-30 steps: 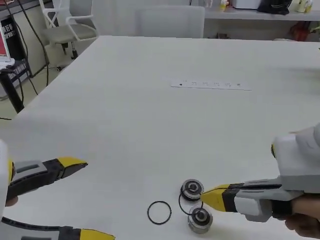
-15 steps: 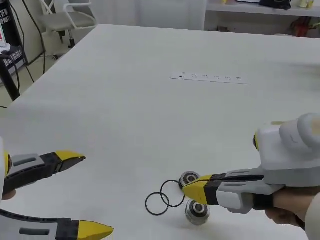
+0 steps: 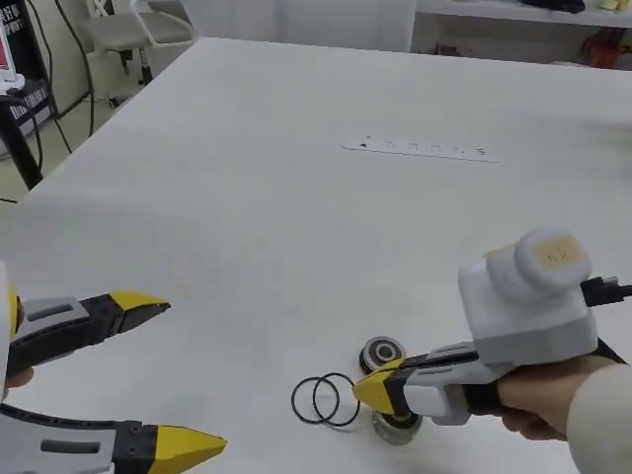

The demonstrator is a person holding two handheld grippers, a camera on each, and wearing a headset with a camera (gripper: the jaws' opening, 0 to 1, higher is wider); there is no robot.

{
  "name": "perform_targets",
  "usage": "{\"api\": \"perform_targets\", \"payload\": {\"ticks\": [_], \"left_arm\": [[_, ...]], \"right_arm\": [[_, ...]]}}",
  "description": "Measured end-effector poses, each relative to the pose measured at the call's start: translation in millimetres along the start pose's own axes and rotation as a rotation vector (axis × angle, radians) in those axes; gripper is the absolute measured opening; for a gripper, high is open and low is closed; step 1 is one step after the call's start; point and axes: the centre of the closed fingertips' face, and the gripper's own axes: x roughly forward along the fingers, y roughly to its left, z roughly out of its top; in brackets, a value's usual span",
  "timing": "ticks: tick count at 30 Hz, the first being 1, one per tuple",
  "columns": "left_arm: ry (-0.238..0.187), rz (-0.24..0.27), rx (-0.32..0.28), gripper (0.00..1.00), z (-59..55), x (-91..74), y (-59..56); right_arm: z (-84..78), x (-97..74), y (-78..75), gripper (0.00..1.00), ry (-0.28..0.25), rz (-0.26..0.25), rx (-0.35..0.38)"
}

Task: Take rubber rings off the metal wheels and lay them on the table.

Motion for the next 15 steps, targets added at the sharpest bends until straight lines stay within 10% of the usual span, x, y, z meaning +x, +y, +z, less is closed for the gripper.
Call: {"api": "perform_targets", "payload": {"ticks": [15], "left_arm": [[0.007, -0.004, 0.011, 0.79, 3.3, 1.8, -1.5]], "right_arm": [[7.4, -7.6, -6.8, 0.06, -0.039, -0.042, -0.098]]}}
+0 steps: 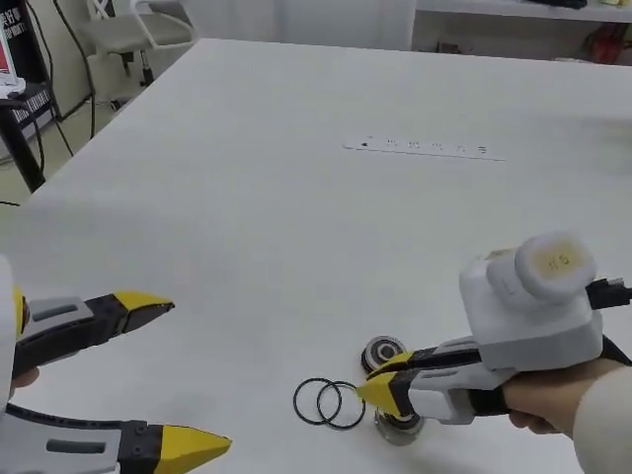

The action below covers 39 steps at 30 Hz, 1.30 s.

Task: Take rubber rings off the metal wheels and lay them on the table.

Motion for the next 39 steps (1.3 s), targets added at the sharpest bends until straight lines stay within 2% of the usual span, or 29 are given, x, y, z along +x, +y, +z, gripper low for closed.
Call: {"api": "perform_targets", "payload": {"ticks": [2, 6, 8, 11, 15, 19, 22, 29, 33, 36, 39], "left_arm": [[-0.001, 0.000, 0.003, 0.79, 1.8, 0.5, 0.6], [-0.005, 0.000, 0.010, 0.79, 5.5, 1.5, 1.6], [-0.003, -0.004, 0.017, 0.79, 6.9, 2.0, 1.7], [-0.002, -0.006, 0.024, 0.79, 9.8, 2.2, 2.5], [-0.006, -0.016, 0.036, 0.80, 17.9, 3.7, 2.6], [0.001, -0.045, 0.081, 0.81, 27.7, 6.6, -3.4], [-0.013, -0.066, 0.097, 0.82, 38.2, 8.2, -6.8], [-0.033, -0.070, 0.137, 0.83, 56.7, 13.0, -3.3], [-0.044, -0.087, 0.171, 0.82, 69.4, 16.4, -6.1], [-0.043, -0.092, 0.201, 0.82, 77.9, 23.0, -5.3], [-0.051, -0.107, 0.235, 0.80, 87.6, 28.8, -6.8]], "right_arm": [[5.7, -4.5, -0.6, 0.05, -0.020, -0.005, -0.034], [13.6, -11.3, -2.9, 0.10, -0.059, -0.006, -0.033], [20.5, -15.7, -2.7, 0.13, -0.091, -0.010, -0.095], [28.5, -24.1, -4.8, 0.15, -0.127, -0.030, -0.136], [38.3, -34.9, -10.9, 0.19, -0.179, -0.033, -0.107], [34.8, -44.6, -23.7, 0.17, -0.182, -0.068, -0.111], [33.3, -49.7, -31.0, 0.22, -0.183, -0.089, -0.098], [27.7, -58.3, -43.4, 0.27, -0.183, -0.117, -0.090], [12.5, -55.2, -53.6, 0.28, -0.138, -0.140, -0.098], [5.4, -52.2, -55.2, 0.31, -0.119, -0.136, -0.079], [2.5, -50.5, -54.4, 0.30, -0.107, -0.134, -0.096]]}}
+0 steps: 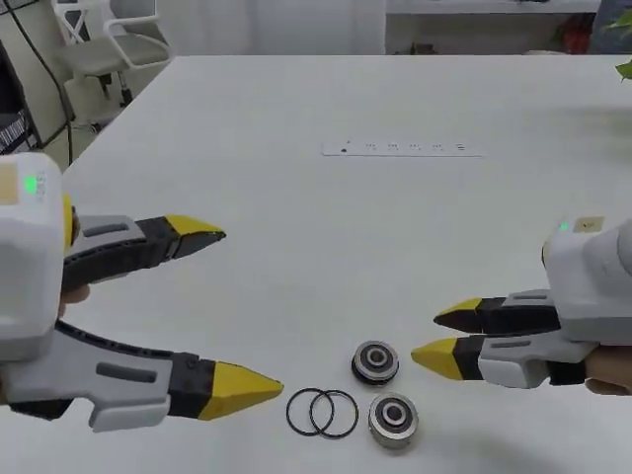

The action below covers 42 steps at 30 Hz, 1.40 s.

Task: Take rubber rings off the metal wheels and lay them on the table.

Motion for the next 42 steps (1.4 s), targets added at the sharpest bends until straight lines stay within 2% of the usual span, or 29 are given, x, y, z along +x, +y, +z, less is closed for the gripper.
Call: {"api": "perform_targets", "payload": {"ticks": [8, 11, 15, 19, 21, 24, 28, 31, 35, 38, 42], "left_arm": [[-0.027, -0.037, 0.085, 0.78, 29.8, 21.1, 5.5], [-0.034, -0.067, 0.118, 0.77, 40.7, 33.1, 6.4], [-0.047, -0.081, 0.157, 0.76, 57.3, 52.8, 11.0], [-0.054, -0.101, 0.179, 0.71, 61.4, 69.7, 10.9], [-0.030, -0.082, 0.196, 0.67, 51.3, 81.9, 15.0], [-0.021, -0.088, 0.173, 0.63, 33.4, 95.0, 12.1], [-0.031, -0.111, 0.077, 0.61, 11.0, 107.2, 2.4], [-0.034, -0.104, 0.050, 0.57, 0.1, 113.2, 1.1], [-0.051, -0.078, -0.043, 0.47, -13.0, 120.9, 2.8], [0.013, -0.086, -0.008, 0.44, -32.8, 126.3, 0.2], [0.025, -0.105, -0.004, 0.41, -39.7, 132.2, -7.5]], "right_arm": [[-6.4, 1.6, -1.7, 0.29, 0.016, 0.007, 0.005], [-5.9, 1.7, -2.1, 0.29, 0.012, 0.006, 0.006], [-7.1, 2.4, -2.1, 0.29, 0.016, 0.008, 0.005], [-6.2, 2.0, -2.1, 0.28, 0.012, 0.007, 0.002], [-6.9, 2.4, -1.9, 0.28, 0.014, 0.008, 0.003], [-8.3, 3.0, -1.1, 0.28, 0.021, 0.010, 0.000], [-9.5, 4.6, 0.1, 0.28, 0.023, 0.016, 0.000], [-10.8, 5.9, 0.6, 0.28, 0.028, 0.017, -0.003], [-12.3, 7.8, 2.1, 0.27, 0.034, 0.024, -0.009], [-13.6, 8.9, 1.8, 0.27, 0.038, 0.023, -0.011], [-15.0, 11.1, 1.4, 0.26, 0.037, 0.023, 0.000]]}}
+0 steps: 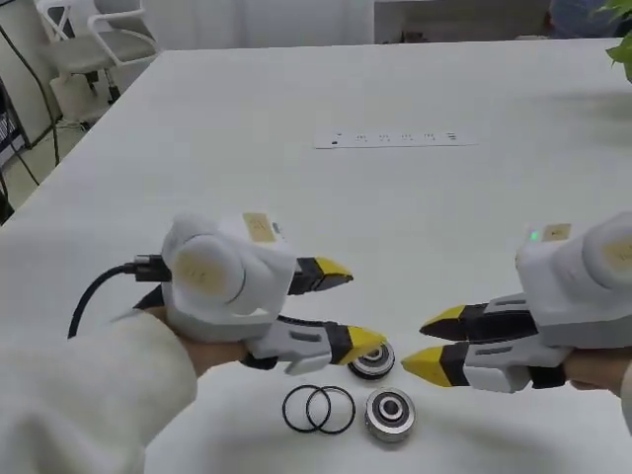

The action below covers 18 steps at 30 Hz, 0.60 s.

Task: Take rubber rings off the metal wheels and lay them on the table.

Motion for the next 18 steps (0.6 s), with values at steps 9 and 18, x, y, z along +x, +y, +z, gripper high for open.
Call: {"api": "perform_targets", "payload": {"ticks": [9, 18], "left_arm": [[0.077, -0.062, 0.011, 0.28, -20.0, 14.7, -18.6], [0.092, -0.050, -0.016, 0.17, -24.8, 13.4, -17.4]], "right_arm": [[-3.6, 7.7, 5.6, 0.26, 0.019, 0.015, -0.013], [-6.0, 12.7, 7.9, 0.25, 0.029, 0.017, -0.025]]}}
